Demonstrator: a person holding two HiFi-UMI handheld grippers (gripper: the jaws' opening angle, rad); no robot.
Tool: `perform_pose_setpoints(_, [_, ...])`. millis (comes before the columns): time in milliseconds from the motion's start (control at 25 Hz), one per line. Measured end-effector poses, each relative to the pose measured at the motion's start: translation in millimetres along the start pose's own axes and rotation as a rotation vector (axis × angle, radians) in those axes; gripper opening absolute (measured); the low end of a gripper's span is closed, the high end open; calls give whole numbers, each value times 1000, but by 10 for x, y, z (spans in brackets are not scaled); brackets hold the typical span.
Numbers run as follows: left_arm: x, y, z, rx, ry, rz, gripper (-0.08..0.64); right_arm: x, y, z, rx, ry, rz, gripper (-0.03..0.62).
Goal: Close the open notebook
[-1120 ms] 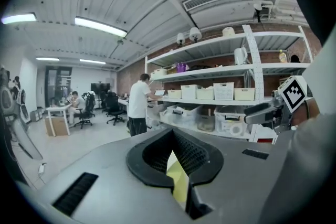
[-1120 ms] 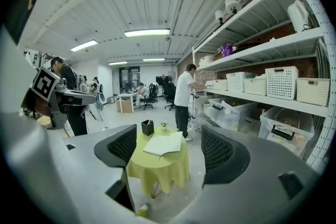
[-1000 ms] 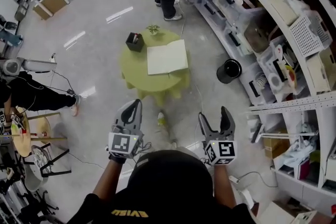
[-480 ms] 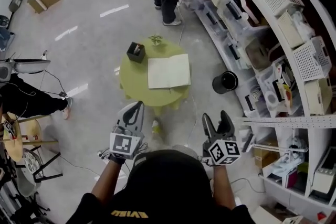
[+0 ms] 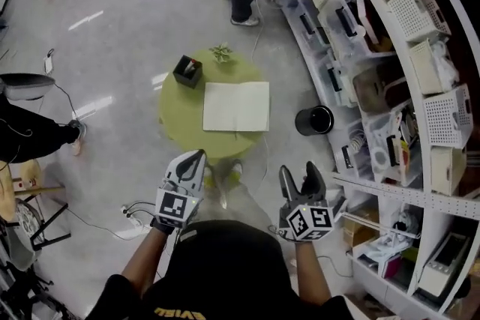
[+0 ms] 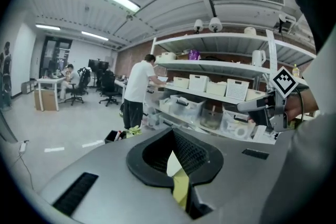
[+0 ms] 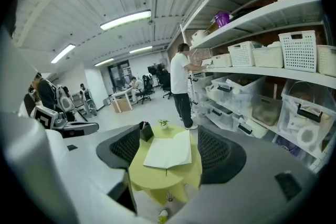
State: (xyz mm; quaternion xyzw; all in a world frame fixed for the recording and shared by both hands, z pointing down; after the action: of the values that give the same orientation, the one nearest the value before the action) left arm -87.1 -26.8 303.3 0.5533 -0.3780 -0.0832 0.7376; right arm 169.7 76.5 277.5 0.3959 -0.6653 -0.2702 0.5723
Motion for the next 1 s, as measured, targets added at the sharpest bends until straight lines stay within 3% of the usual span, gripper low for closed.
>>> perform_pose_setpoints(200, [408, 28, 11, -45, 7, -9, 17, 484, -22, -38, -27, -49, 39, 330])
perform_pose_setpoints(520, [875, 385, 87, -24, -6, 98, 17, 997, 159, -211, 26, -69, 91, 319])
perform_pose_setpoints(1000, [1645, 721, 150, -6, 24, 161, 17, 1682, 491, -362, 28, -75, 147, 305])
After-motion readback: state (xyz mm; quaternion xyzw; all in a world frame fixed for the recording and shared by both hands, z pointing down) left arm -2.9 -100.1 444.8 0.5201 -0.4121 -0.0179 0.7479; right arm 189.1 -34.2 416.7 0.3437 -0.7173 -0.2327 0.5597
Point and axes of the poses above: the fingertips, and each gripper's own axes: x forward along the fingers, z to its left, y out of its underside, the point moved 4 cm from there along -x, backward along the fingers, and after that the axes turned 8 degrees about z, right-handed, at the moved point
